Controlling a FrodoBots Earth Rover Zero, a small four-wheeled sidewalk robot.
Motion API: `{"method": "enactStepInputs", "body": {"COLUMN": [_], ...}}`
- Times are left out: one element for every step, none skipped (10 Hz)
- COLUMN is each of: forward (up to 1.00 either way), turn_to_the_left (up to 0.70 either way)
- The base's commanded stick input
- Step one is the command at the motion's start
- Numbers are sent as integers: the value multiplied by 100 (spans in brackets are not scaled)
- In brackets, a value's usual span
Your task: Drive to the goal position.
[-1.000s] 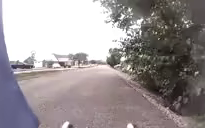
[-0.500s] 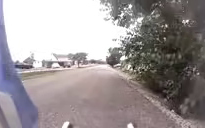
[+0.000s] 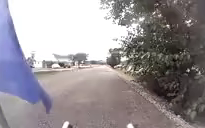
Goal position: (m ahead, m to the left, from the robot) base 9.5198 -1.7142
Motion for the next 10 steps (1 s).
{"method": "enactStepInputs", "body": {"forward": [45, 45, 45, 45, 45, 45, 45, 45, 45, 45], "turn_to_the_left": [0, 0, 0, 0, 0, 0, 0, 0, 0, 0]}}
